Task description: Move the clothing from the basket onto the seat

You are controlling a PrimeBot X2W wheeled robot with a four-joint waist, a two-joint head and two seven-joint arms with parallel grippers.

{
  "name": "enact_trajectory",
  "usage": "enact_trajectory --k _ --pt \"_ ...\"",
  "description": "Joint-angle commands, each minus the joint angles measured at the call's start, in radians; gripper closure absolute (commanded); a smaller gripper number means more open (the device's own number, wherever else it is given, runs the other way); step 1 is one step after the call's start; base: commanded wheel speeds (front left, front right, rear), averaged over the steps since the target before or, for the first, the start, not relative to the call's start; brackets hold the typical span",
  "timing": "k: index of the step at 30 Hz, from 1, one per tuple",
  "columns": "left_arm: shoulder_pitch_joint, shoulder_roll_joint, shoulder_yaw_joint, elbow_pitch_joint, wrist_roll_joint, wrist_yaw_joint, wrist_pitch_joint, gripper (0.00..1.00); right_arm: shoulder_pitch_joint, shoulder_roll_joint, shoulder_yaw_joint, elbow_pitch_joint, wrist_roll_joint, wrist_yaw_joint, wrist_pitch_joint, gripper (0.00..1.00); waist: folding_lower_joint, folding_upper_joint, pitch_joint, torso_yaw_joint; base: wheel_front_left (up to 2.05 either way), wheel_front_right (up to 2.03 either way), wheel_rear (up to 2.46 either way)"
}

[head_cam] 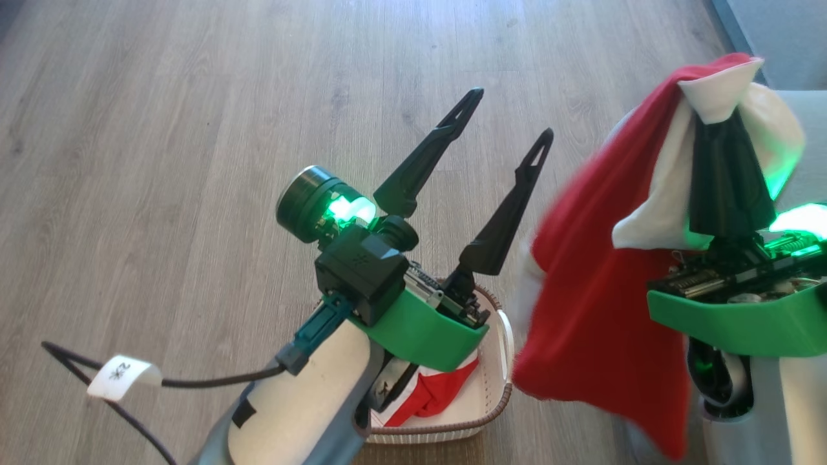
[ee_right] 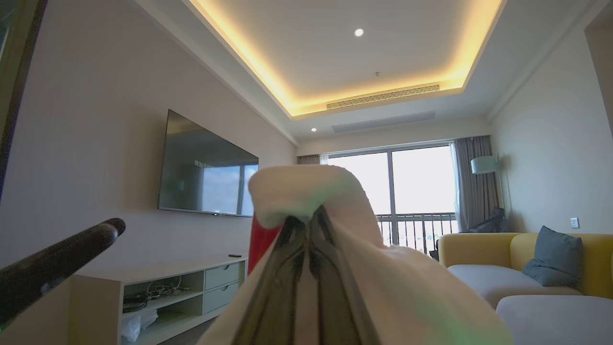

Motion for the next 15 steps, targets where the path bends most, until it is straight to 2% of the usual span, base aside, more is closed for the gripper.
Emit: enact_trajectory --k 1,15 --pt "-0.028 0.009 0.041 -0.018 0.005 -0.002 -0.005 0.0 -0.057 0.012 0.009 -0.034 0.008 0.0 -0.002 1.0 0.0 -0.0001 0.001 -0.001 0.0 0.0 0.0" --pt "0.007 0.009 0.065 0.025 0.012 -0.013 -0.005 0.0 -0.109 0.012 -0.037 0.026 -0.01 0.0 -0.002 1.0 0.0 -0.0001 -0.002 0.012 0.0 0.0 0.0"
